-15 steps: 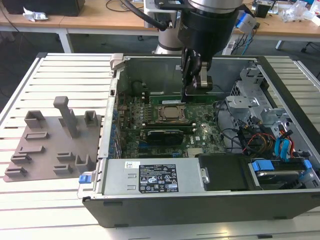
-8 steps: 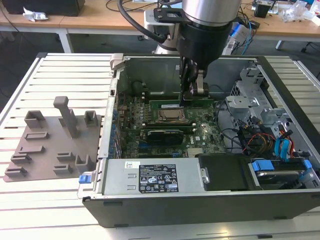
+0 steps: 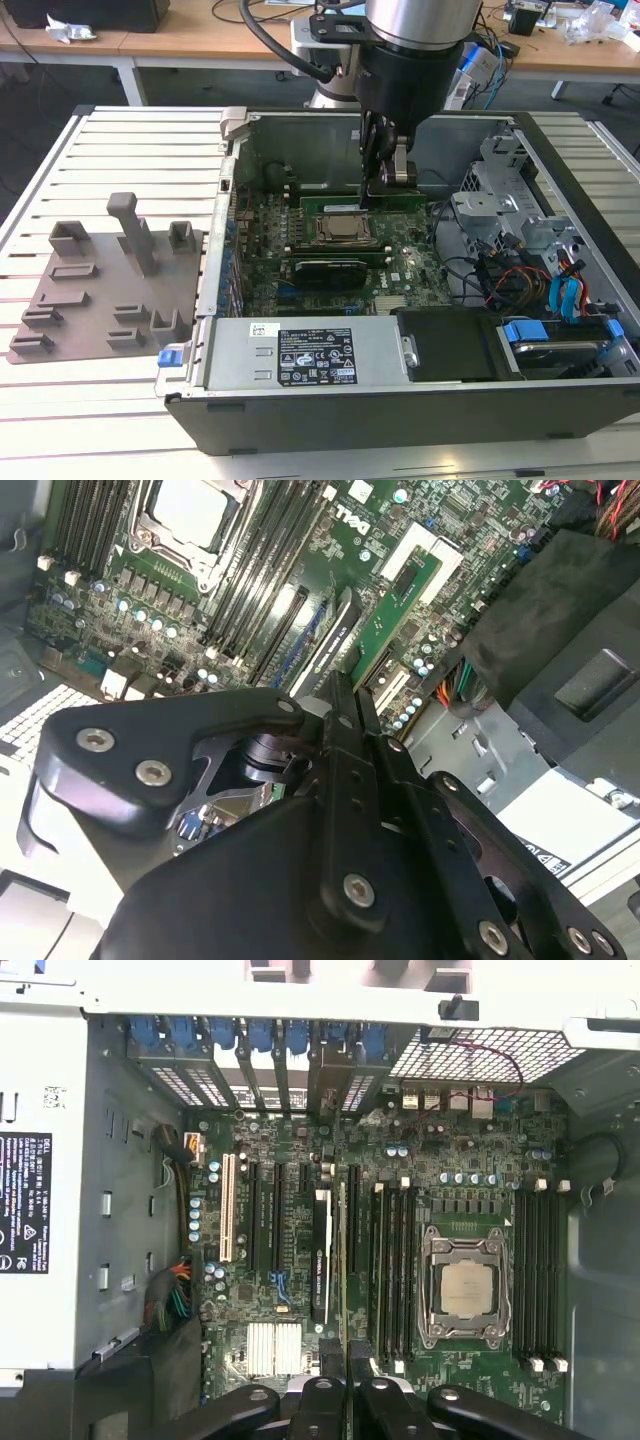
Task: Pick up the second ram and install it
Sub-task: 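Insert the second ram into the second slot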
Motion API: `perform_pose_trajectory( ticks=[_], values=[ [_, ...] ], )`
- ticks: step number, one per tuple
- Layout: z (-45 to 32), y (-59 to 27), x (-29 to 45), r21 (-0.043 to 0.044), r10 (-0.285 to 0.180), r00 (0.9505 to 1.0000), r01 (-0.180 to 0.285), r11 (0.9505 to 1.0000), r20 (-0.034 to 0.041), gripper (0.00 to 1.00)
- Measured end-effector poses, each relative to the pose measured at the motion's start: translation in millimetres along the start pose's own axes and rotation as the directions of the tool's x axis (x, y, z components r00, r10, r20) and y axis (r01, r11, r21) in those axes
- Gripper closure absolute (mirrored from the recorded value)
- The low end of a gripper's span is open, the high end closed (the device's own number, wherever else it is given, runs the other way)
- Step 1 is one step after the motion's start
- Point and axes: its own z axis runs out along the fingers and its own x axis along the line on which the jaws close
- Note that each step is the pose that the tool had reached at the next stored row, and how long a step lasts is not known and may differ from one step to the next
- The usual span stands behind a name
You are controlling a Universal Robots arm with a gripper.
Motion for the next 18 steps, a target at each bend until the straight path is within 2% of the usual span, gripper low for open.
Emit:
perform_pose_trajectory(
  ticks=[5,18],
  values=[
    [1.7,0.0,0.0,0.0,0.0,1.0,0.0,1.0,0.0001,0.87],
    [22.8,-0.8,0.4,0.0,0.0,1.0,0.0,1.0,-0.0001,0.87]
  ],
)
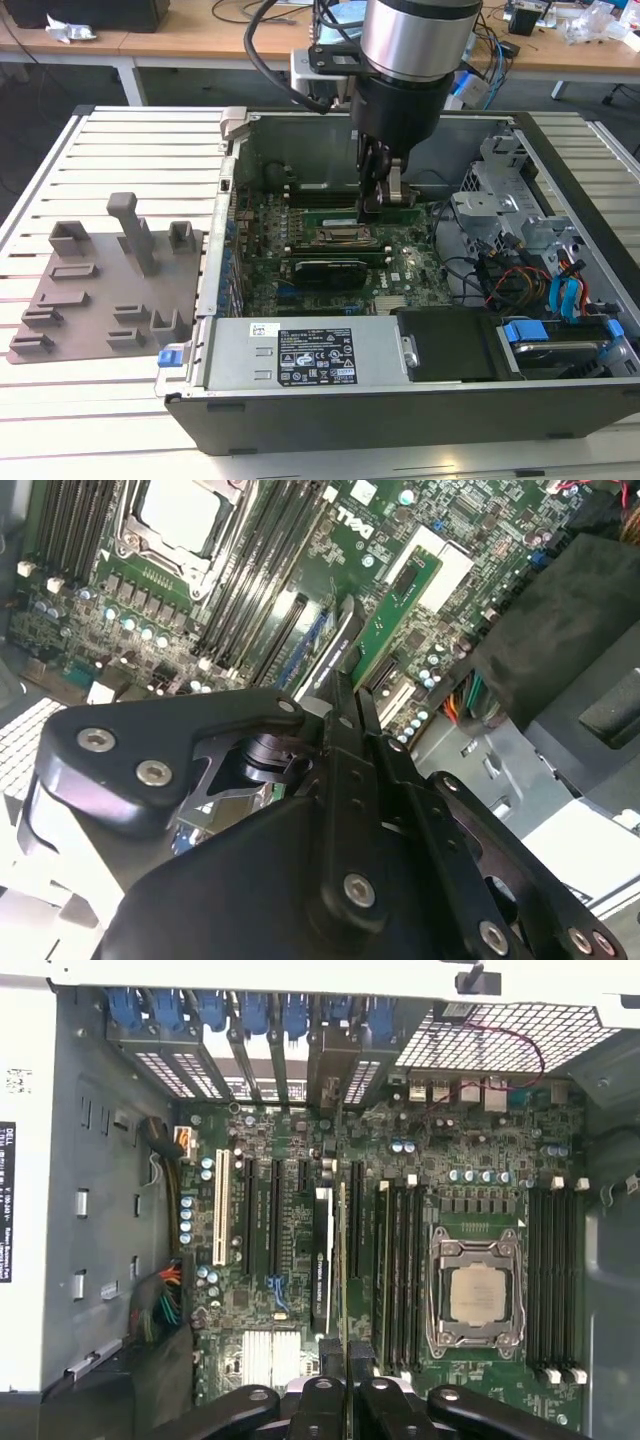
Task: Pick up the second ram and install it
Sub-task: 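Insert the second ram into the second slot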
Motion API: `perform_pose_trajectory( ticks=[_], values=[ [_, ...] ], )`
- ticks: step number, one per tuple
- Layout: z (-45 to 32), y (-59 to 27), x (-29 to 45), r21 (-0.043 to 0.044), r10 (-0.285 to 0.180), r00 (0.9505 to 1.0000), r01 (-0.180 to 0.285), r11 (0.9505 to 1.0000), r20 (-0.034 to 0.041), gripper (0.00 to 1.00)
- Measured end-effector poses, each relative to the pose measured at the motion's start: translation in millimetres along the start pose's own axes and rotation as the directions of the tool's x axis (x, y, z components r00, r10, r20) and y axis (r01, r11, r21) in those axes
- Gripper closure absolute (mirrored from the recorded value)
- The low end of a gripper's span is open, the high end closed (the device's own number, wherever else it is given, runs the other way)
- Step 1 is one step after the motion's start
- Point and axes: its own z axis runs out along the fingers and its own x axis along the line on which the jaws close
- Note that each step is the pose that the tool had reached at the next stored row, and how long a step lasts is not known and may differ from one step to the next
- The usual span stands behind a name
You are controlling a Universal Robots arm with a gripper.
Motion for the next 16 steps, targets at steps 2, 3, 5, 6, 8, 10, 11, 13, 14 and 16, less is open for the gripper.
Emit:
perform_pose_trajectory(
  ticks=[2,3,5,6,8,10,11,13,14,16],
  values=[
    [2.6,-0.1,0.0,0.0,0.0,1.0,0.0,1.0,0.0002,0.87],
    [3.9,-0.1,0.0,0.0,0.0,1.0,0.0,1.0,0.0001,0.87],
    [6.6,-0.2,0.1,0.0,0.0,1.0,0.0,1.0,0.0,0.87],
    [7.5,-0.2,0.2,0.0,0.0,1.0,0.0,1.0,0.0001,0.87],
    [9.5,-0.3,0.2,0.0,0.0,1.0,0.0,1.0,0.0001,0.87],
    [11.9,-0.4,0.3,0.0,0.0,1.0,0.0,1.0,0.0001,0.87],
    [13.0,-0.4,0.3,0.0,0.0,1.0,0.0,1.0,0.0001,0.87],
    [15.7,-0.5,0.4,0.0,0.0,1.0,0.0,1.0,0.0001,0.87],
    [16.9,-0.6,0.4,0.0,0.0,1.0,0.0,1.0,0.0001,0.87],
    [19.6,-0.7,0.5,0.0,0.0,1.0,0.0,1.0,0.0001,0.87]
  ],
)
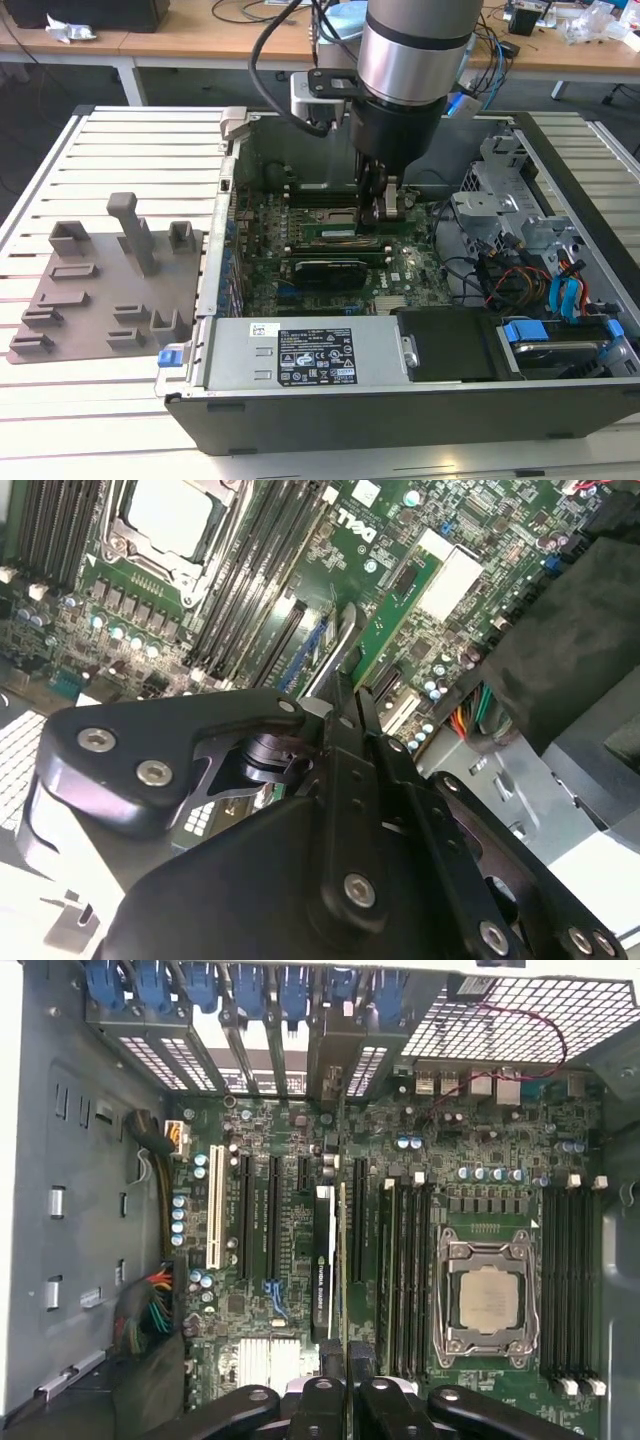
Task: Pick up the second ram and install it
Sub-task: 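Insert the second ram into the second slot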
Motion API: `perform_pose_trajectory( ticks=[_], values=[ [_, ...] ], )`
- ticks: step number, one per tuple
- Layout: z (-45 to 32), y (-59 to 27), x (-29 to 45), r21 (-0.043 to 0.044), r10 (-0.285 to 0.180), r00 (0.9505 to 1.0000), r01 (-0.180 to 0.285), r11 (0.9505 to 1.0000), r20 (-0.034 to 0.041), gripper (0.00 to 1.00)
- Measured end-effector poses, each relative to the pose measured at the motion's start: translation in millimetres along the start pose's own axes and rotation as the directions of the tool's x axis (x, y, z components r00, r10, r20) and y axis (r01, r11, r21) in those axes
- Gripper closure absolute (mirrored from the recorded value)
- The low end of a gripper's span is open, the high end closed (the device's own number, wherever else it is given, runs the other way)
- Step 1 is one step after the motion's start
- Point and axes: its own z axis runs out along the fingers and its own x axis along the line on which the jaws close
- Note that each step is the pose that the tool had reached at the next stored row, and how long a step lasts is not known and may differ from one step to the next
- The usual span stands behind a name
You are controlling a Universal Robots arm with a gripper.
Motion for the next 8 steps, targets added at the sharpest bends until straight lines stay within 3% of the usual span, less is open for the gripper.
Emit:
perform_pose_trajectory(
  ticks=[8],
  values=[
    [12.0,-0.4,0.3,0.0,0.0,1.0,0.0,1.0,0.0,0.87]
  ],
)
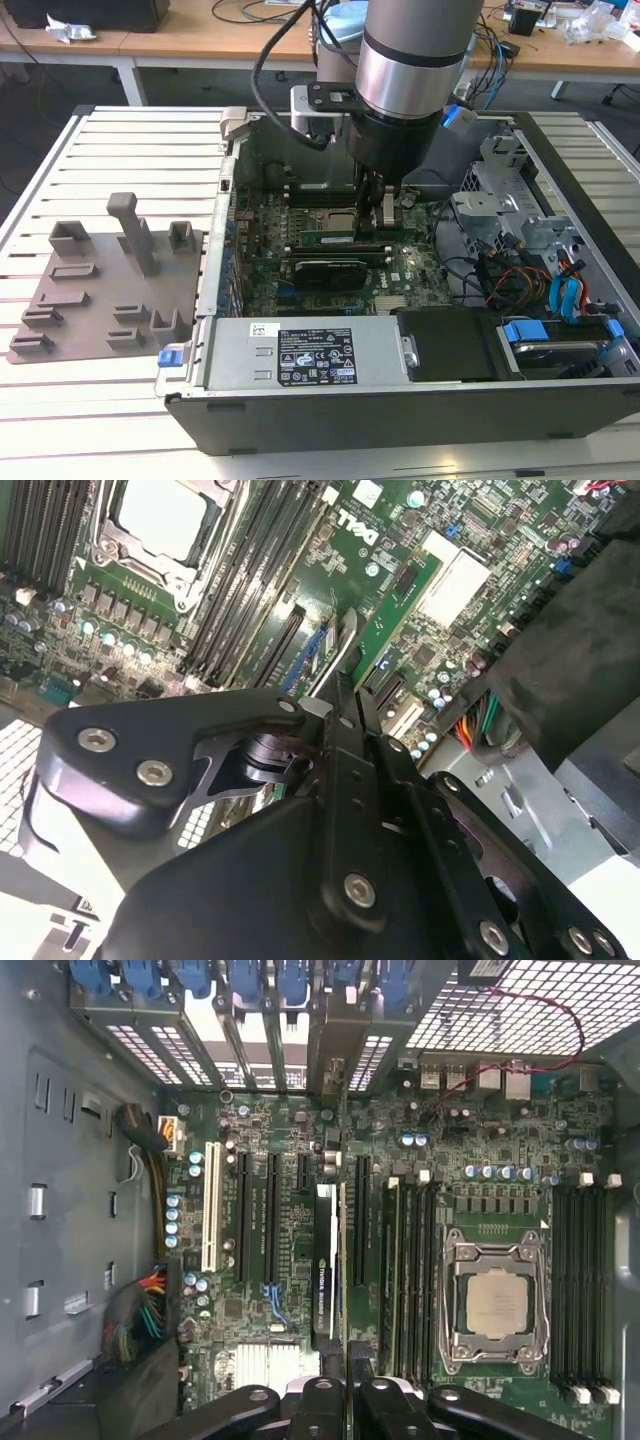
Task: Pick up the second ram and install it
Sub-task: 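Insert the second ram into the second slot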
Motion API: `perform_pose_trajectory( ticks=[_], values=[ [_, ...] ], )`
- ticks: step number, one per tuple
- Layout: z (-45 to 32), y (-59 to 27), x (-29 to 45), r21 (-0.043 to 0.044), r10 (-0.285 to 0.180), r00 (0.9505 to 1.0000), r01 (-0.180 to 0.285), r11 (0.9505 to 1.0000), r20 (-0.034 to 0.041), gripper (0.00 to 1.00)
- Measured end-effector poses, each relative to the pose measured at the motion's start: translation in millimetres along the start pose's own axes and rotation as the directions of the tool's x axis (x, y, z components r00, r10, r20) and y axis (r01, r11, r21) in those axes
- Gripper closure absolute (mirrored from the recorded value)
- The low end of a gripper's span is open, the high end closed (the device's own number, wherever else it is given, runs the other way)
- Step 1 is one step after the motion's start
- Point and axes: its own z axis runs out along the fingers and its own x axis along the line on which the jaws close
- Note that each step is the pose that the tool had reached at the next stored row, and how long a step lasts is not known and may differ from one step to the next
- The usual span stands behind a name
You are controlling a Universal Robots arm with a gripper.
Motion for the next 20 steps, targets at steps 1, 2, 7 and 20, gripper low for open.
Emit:
perform_pose_trajectory(
  ticks=[1,2,7,20],
  values=[
    [0.8,0.0,0.0,0.0001,0.0,1.0,0.0,1.0,0.0001,0.87],
    [2.6,-0.1,0.1,0.0,0.0,1.0,0.0,1.0,0.0001,0.87],
    [9.6,-0.3,0.3,0.0,0.0,1.0,0.0,1.0,0.0,0.87],
    [28.2,-0.9,-13.7,0.0,0.0,1.0,0.0,1.0,0.002,0.87]
  ],
)
